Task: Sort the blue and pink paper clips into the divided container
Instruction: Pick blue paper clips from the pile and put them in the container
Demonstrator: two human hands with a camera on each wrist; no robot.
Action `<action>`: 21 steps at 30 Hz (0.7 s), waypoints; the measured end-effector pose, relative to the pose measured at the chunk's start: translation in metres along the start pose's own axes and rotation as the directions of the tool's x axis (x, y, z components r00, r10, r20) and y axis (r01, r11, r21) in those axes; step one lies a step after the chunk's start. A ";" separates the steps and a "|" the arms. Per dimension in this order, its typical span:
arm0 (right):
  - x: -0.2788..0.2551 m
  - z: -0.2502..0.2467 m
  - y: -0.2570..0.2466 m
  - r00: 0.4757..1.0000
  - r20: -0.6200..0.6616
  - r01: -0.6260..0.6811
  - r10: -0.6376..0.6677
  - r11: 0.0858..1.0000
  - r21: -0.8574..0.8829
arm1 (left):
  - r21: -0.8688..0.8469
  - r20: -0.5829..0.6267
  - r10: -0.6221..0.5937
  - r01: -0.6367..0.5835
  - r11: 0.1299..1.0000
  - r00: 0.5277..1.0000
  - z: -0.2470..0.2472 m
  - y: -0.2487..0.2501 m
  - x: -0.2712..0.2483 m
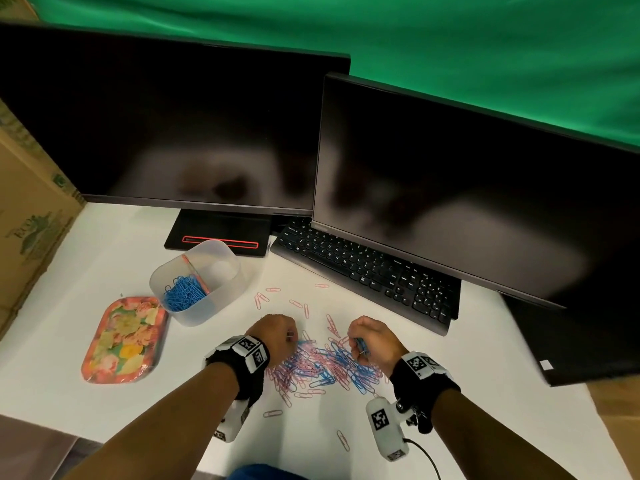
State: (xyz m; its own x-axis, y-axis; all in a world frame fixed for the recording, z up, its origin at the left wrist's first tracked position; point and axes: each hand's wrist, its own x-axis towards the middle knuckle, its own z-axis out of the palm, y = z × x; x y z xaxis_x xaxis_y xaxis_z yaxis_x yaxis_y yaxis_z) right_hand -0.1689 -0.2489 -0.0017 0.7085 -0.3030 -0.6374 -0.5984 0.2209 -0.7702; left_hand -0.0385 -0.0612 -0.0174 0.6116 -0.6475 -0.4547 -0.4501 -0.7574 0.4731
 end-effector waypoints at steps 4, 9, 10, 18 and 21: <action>0.005 -0.006 0.006 0.997 -0.063 0.019 -0.040 0.953 -0.302 | -0.207 -0.052 -0.072 0.060 0.976 0.996 -0.006 -0.005 -0.002; 0.000 -0.002 0.014 0.984 -0.078 0.062 -0.161 0.717 -0.695 | -0.435 -0.053 -0.114 0.080 0.897 0.992 -0.009 -0.012 -0.006; -0.002 0.001 0.014 0.985 -0.072 0.053 -0.157 0.672 -0.739 | -0.490 -0.024 -0.116 0.090 0.867 0.993 -0.009 -0.013 -0.007; 0.000 0.025 0.007 0.982 -0.031 0.046 -0.186 0.398 -0.916 | -0.842 0.076 -0.215 0.178 0.509 0.974 -0.016 0.001 -0.021; 0.001 0.019 0.007 0.981 -0.077 0.029 -0.181 0.521 -0.853 | -0.926 0.091 -0.259 0.177 0.332 0.962 -0.015 -0.003 -0.021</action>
State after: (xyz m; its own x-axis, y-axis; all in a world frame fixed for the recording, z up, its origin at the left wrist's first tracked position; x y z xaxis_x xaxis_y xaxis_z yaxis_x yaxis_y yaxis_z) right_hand -0.1654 -0.2299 -0.0083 0.7740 -0.4082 -0.4840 -0.6103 -0.6847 -0.3984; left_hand -0.0401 -0.0439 0.0016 0.6457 -0.4339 -0.6283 0.5616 -0.2877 0.7758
